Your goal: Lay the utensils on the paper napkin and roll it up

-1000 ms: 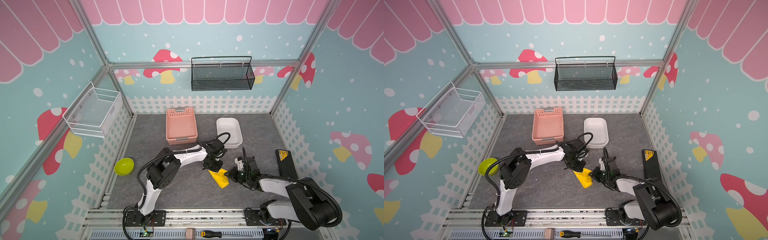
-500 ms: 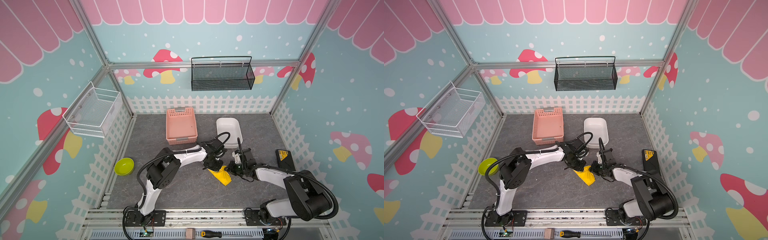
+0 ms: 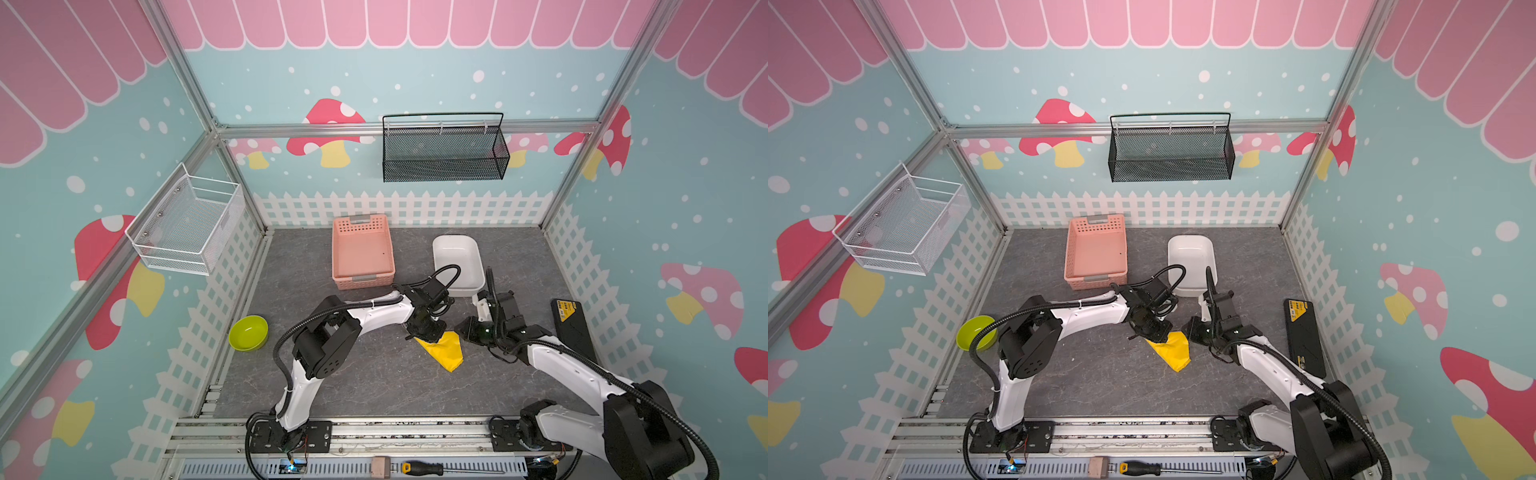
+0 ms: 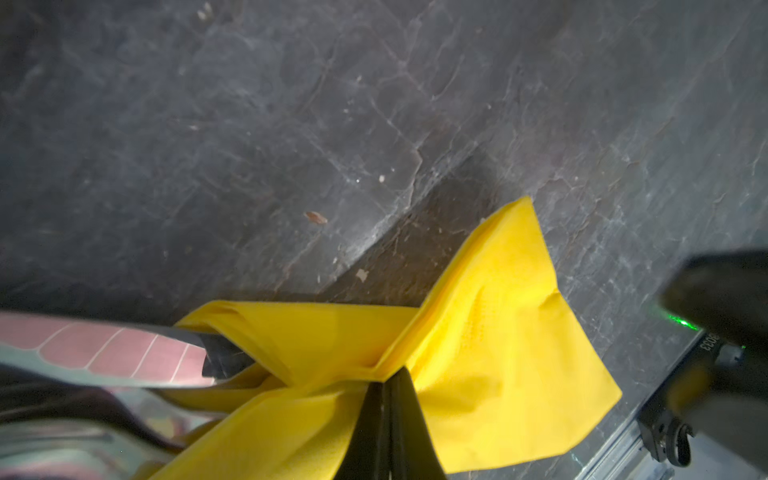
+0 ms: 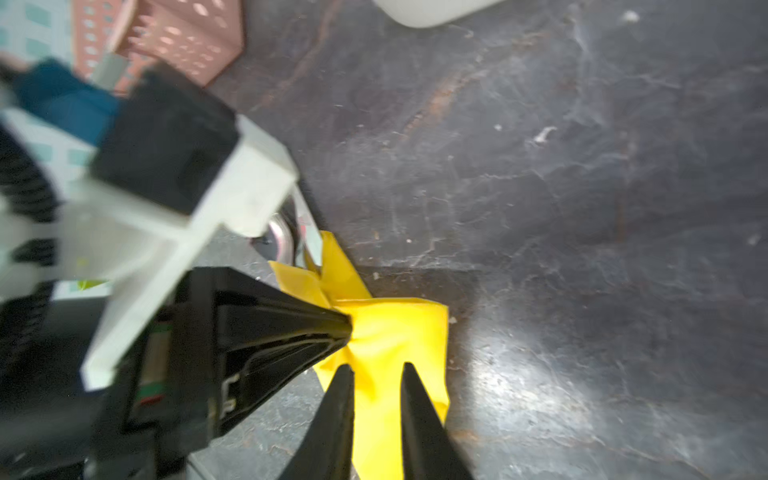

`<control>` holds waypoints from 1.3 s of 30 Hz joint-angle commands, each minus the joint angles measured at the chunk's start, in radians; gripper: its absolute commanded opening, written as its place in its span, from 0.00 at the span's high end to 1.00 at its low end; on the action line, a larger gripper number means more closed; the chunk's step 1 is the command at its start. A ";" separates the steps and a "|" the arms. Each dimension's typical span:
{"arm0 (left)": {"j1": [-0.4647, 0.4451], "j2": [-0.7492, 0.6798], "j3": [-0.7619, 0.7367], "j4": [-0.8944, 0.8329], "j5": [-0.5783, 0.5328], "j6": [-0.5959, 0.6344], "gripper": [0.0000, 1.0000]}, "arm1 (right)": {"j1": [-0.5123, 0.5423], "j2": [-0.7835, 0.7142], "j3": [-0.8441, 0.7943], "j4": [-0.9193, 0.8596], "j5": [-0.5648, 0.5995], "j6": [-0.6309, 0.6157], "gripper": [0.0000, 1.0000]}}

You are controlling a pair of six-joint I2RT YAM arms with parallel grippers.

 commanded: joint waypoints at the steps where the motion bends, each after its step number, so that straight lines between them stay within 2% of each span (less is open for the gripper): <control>1: 0.011 0.017 -0.039 -0.059 -0.070 0.006 0.94 | 0.012 0.025 -0.051 0.081 -0.177 -0.010 0.85; 6: 0.016 0.017 -0.043 -0.055 -0.070 0.006 0.94 | 0.036 0.103 -0.069 0.133 -0.235 -0.054 0.89; 12: 0.023 0.015 -0.045 -0.054 -0.074 0.006 0.94 | 0.041 0.175 -0.081 0.021 -0.088 -0.078 0.88; 16: 0.026 0.008 -0.046 -0.052 -0.075 0.004 0.94 | 0.065 0.198 -0.110 0.035 -0.080 -0.049 0.88; 24: 0.029 0.000 -0.047 -0.061 -0.090 0.014 0.94 | 0.185 0.207 -0.095 0.099 -0.126 0.067 0.88; 27: 0.029 0.006 -0.047 -0.065 -0.085 0.019 0.94 | 0.188 0.179 -0.050 0.031 -0.066 0.061 0.88; 29: 0.029 0.005 -0.049 -0.064 -0.080 0.020 0.94 | 0.188 0.153 -0.035 0.007 -0.033 0.060 0.85; 33: 0.030 0.006 -0.049 -0.064 -0.078 0.020 0.94 | 0.187 0.175 -0.021 0.016 -0.100 0.048 0.70; 39: 0.031 0.011 -0.043 -0.063 -0.078 0.022 0.94 | 0.206 0.226 -0.026 0.012 -0.120 0.034 0.63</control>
